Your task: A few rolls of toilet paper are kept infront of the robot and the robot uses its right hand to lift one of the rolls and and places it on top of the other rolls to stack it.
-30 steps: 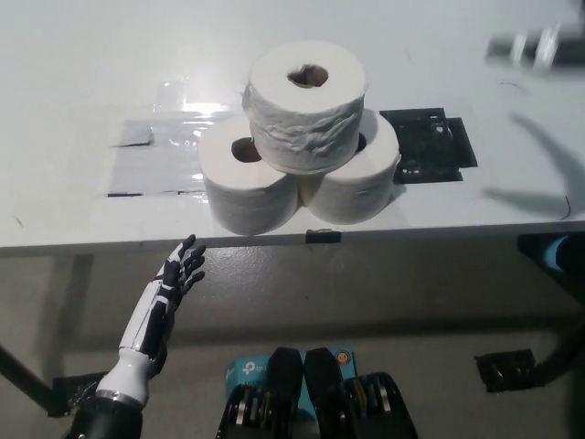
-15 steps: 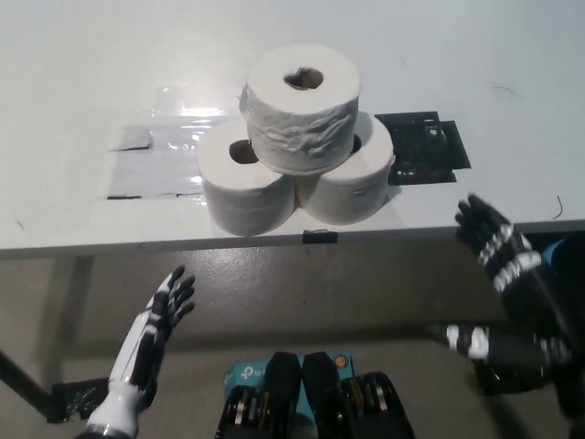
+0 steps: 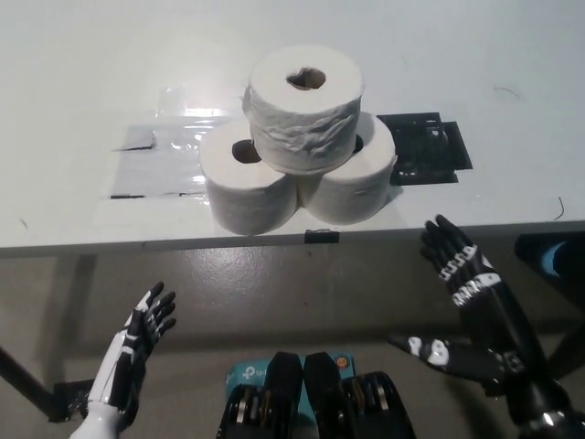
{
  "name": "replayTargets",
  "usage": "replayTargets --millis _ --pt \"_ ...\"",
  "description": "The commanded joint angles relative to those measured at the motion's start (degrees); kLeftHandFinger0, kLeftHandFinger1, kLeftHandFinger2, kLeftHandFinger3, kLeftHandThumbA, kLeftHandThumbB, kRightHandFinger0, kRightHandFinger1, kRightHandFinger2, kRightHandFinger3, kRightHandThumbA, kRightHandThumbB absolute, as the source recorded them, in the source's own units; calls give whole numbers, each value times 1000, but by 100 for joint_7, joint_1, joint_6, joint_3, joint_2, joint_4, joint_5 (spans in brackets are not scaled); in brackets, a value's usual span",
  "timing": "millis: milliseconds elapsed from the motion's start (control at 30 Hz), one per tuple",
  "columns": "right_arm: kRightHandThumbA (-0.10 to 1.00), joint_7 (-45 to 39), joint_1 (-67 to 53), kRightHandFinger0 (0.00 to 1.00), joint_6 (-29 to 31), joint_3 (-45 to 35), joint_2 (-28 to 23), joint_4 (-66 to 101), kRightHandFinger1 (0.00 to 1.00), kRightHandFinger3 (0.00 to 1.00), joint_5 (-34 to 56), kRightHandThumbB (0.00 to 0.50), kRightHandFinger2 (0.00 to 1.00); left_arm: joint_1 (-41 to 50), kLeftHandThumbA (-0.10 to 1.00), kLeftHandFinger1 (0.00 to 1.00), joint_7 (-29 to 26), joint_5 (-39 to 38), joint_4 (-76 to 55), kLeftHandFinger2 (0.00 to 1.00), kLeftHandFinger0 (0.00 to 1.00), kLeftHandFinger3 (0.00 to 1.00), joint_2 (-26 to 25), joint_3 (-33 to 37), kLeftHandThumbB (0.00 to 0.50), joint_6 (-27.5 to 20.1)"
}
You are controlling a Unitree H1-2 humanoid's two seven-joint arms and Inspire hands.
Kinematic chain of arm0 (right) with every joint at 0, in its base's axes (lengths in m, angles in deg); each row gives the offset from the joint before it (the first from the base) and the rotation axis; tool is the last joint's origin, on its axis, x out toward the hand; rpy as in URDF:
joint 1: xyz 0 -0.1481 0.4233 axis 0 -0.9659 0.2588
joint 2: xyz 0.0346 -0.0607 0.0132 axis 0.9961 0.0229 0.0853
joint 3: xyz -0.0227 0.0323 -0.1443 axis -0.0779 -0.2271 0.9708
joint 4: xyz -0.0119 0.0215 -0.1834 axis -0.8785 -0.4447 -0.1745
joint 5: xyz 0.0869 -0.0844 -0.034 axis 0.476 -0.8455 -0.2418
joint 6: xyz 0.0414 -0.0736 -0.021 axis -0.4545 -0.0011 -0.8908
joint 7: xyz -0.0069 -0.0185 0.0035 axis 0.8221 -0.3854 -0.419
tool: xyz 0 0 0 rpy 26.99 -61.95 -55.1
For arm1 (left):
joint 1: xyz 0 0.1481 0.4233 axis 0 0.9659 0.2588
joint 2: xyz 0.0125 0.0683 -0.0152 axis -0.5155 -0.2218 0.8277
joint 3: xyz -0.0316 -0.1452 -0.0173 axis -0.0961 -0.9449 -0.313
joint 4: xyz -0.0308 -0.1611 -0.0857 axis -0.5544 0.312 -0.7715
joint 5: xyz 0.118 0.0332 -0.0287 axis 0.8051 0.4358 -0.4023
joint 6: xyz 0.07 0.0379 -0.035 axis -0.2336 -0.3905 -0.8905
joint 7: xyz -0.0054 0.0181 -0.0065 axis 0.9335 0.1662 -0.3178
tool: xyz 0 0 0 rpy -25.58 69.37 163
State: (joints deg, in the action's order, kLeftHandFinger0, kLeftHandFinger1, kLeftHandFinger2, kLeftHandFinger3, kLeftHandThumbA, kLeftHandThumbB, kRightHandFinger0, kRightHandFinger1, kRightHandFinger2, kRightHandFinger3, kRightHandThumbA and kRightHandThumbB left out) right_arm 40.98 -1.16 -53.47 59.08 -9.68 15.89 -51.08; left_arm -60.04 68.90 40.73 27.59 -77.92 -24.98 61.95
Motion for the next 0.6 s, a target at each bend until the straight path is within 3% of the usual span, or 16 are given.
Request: replayTargets --millis 0,200,233,267,300,367,567 --pt "1000 353 284 1000 644 90 -76 -452 1000 1000 -117 148 1000 -201 1000 1000 116 -98 -214 1000 1000 1000 -38 -22 140 -242" --pt "1000 530 637 1000 804 172 -287 -1434 1000 1000 -278 119 1000 -316 1000 1000 59 -67 -321 1000 1000 1000 -32 -40 142 -135" --pt "1000 557 659 1000 792 180 -318 -1515 1000 1000 -289 68 1000 -326 1000 1000 45 -43 -321 1000 1000 1000 -26 -40 132 -162" --pt "1000 592 681 1000 802 182 -333 -1618 1000 1000 -286 100 1000 -340 1000 1000 42 -47 -324 1000 1000 1000 -25 -46 130 -180" --pt "1000 605 686 1000 841 186 -353 -1749 1000 1000 -267 88 1000 -344 1000 1000 42 -50 -329 1000 1000 1000 -25 -48 134 -152" --pt "1000 630 682 1000 854 209 -384 -1894 1000 1000 -225 112 1000 -344 1000 1000 23 -34 -354 1000 1000 1000 -18 -47 137 -71" --pt "1000 711 630 1000 1042 319 -435 -2063 1000 1000 -289 87 1000 -347 1000 1000 44 -9 -323 1000 1000 1000 -42 -31 142 -49"
